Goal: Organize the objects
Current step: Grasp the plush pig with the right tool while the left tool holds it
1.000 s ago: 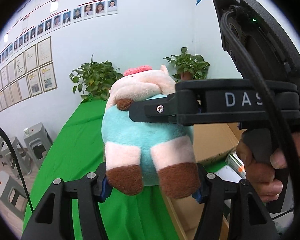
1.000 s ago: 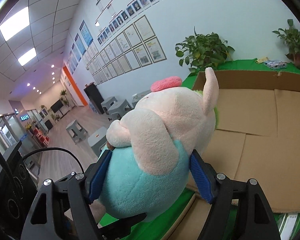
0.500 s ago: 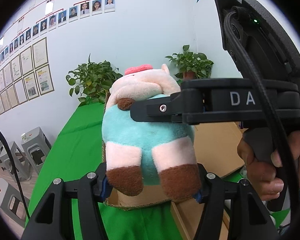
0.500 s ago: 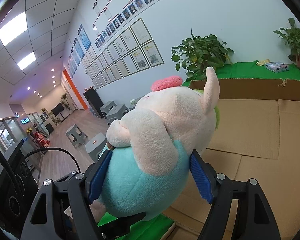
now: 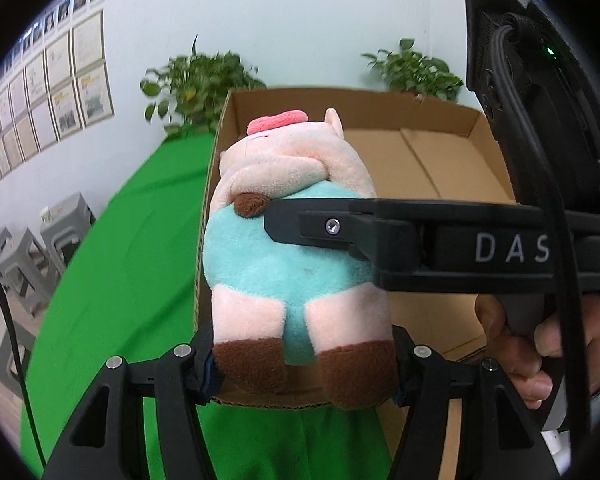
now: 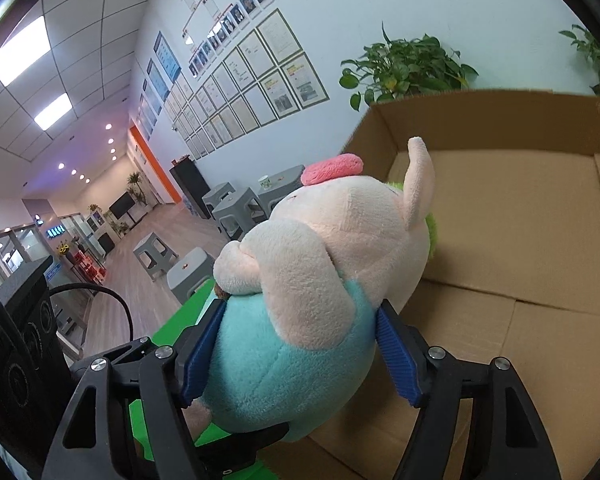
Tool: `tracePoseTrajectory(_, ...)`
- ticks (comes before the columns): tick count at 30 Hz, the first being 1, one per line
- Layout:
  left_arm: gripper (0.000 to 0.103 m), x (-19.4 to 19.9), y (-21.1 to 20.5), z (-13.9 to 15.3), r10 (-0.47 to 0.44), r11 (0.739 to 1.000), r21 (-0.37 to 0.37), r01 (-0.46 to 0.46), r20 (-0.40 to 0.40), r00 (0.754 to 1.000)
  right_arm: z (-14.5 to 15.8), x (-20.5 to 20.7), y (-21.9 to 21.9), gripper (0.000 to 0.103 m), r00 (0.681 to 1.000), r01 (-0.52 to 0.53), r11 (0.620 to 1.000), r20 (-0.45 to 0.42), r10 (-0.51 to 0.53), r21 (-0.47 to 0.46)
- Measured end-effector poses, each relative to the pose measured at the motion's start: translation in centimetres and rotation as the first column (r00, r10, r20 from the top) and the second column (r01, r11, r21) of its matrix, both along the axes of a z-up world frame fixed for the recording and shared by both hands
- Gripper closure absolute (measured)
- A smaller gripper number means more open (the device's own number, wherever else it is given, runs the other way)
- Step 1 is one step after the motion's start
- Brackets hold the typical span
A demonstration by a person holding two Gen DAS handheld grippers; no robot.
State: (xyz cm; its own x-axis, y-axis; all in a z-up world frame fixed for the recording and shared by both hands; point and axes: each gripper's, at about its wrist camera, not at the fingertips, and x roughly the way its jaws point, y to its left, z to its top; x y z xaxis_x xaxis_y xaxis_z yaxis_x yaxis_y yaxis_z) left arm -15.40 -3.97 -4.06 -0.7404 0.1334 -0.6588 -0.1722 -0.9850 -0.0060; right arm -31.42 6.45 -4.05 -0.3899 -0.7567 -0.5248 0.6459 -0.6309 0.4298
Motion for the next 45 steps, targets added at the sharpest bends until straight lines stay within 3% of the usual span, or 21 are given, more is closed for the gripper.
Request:
tracePoseTrajectory(10,0.039,0.4,-0.5,-1.8,0.022,0.999,-0.035,-0.019,0.079,0.997,-3.7,-2.5,-2.5,0.028,0.997,0.001,0.994,0.075,-0.009,0.105)
tracePoseTrajectory(15,0.039,2.4,-0.8,-0.9,0.041,0.999,-0.037,-0.040,0.029,0.999,-5.0,-3.6,-3.8,0.022,0.992,-0.001,0.989,0.128,-0.018,0.149)
tracePoseTrajectory(24,0.039,2.9,-3.0,-1.2,0.080,0.997,0.014,-0.081,0.032,0.996,-5.9,-4.9,-5.1,0.015,0.972,-0.012,0.990,0.232,-0.021,0.139)
tracePoseTrajectory(27,0.039,2.7,-3.4,-1.5,0.086,0.996,0.029,-0.087,0.039,0.996,-6.2,-5.0,-6.1,0.017,0.973,-0.029,0.984,0.232,-0.012,0.174)
tracePoseTrajectory(32,0.039,2.5,-3.7,-1.5,0.082,0.996,0.032,-0.083,0.032,0.996,-6.1,-5.5,-7.7,0.032,0.986,-0.043,0.983,0.169,0.012,0.180)
tracePoseTrajectory(37,0.039,2.6,-3.9,-1.2,0.079,0.996,0.046,-0.080,0.029,0.996,-5.3,-5.7,-9.3,0.034,0.993,-0.061,0.981,0.109,0.041,0.183)
tracePoseTrajectory(39,0.039,2.7,-4.0,-1.1,0.078,0.995,0.052,-0.080,0.027,0.997,-5.5,-6.4,-9.6,0.033,0.991,-0.058,0.985,0.126,0.037,0.165)
tracePoseTrajectory(45,0.039,3.0,-4.2,-0.9,0.079,0.995,0.060,-0.080,0.021,0.997,-6.0,-5.6,-7.1,0.013,0.991,-0.027,0.988,0.131,0.007,0.152)
